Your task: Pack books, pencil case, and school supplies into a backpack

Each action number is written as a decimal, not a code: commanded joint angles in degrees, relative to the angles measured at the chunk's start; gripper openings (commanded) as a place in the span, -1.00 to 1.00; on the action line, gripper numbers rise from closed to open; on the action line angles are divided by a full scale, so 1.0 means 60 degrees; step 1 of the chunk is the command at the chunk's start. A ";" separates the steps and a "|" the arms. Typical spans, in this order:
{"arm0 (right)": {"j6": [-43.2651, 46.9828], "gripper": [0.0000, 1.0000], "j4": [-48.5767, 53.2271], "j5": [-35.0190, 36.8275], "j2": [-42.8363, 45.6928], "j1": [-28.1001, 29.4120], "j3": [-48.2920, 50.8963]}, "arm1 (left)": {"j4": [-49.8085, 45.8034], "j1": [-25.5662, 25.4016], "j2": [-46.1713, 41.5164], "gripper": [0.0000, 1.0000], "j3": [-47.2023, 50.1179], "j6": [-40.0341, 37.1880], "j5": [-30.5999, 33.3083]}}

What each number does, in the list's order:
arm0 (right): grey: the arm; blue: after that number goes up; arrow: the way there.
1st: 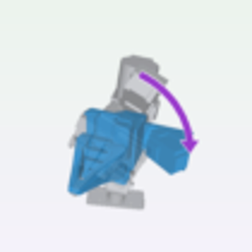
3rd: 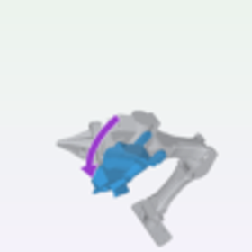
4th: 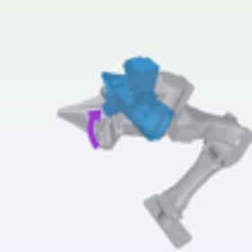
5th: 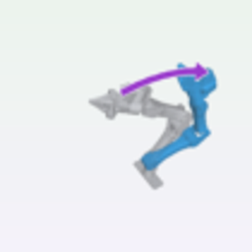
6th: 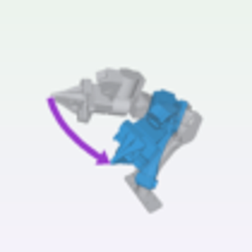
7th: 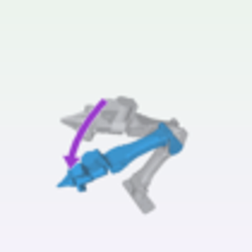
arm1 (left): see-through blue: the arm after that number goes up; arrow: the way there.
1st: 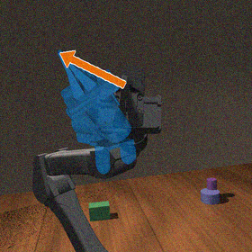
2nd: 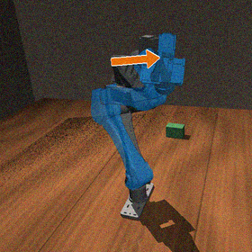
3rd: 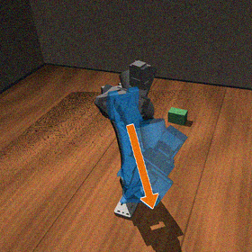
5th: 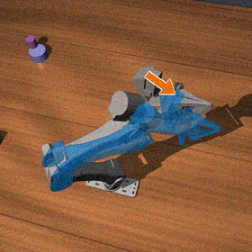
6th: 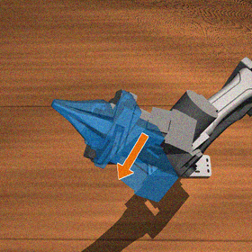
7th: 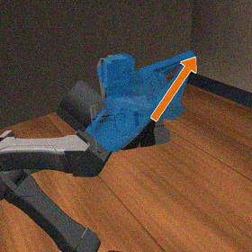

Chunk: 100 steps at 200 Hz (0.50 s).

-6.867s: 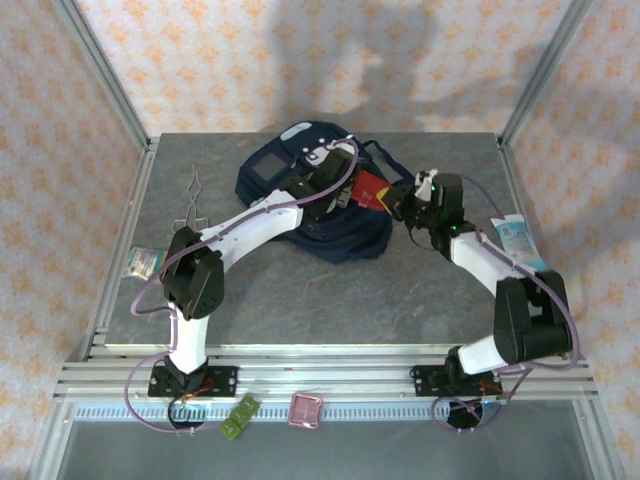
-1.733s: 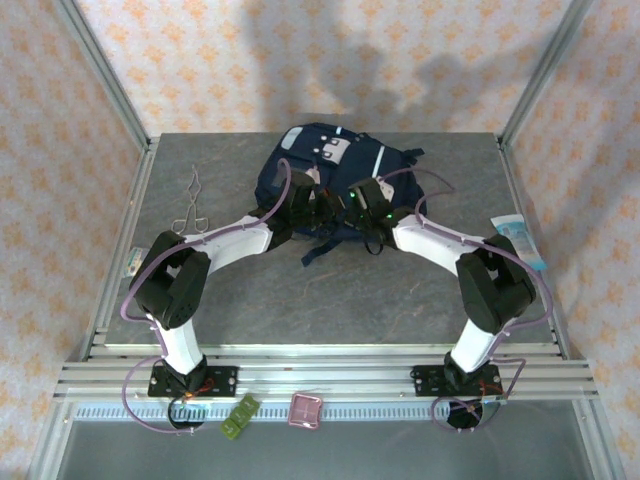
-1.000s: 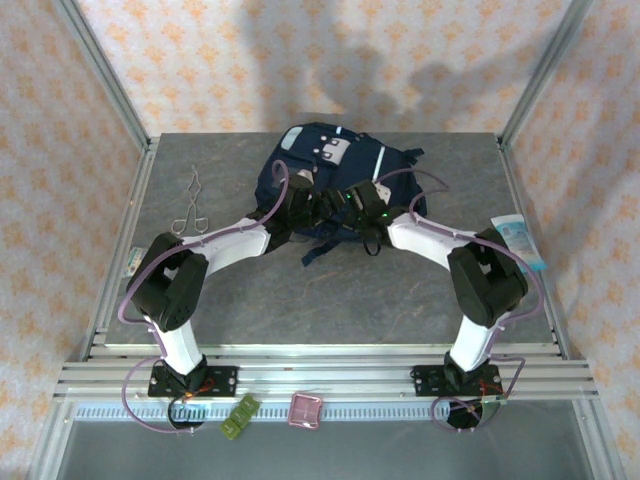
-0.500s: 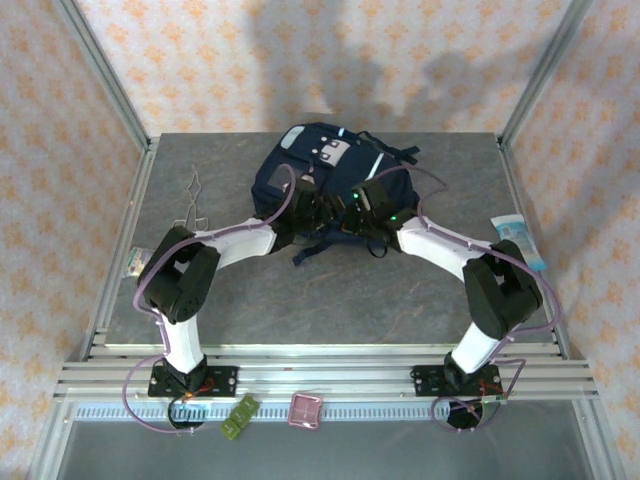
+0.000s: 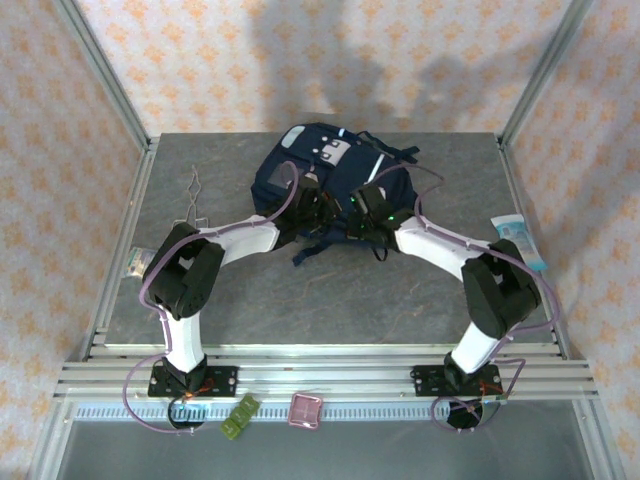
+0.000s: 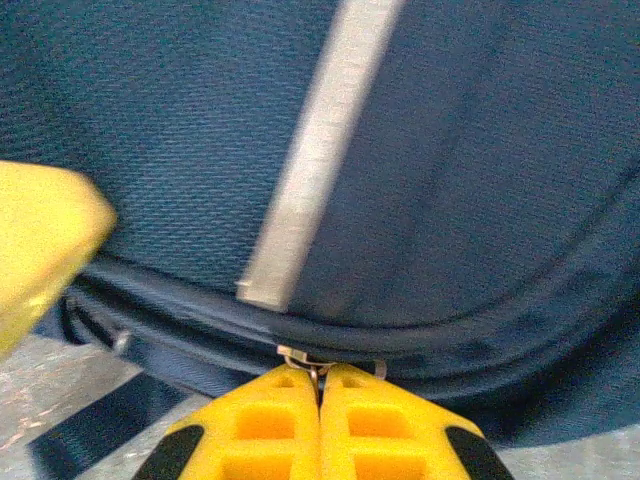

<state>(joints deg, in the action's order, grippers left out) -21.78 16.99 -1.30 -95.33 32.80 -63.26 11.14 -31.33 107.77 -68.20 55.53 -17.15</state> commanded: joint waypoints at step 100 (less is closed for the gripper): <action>0.1246 -1.00 0.0015 -0.0367 0.1903 -0.0134 0.1609 | -0.1526 0.0504 -0.0816 -1.00 -0.0173 -0.2030 0.0045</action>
<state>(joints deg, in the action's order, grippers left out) -17.50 14.39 -1.69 -88.60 29.91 -56.99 7.53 -30.11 105.71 -67.92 50.26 -19.62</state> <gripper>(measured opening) 0.038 0.054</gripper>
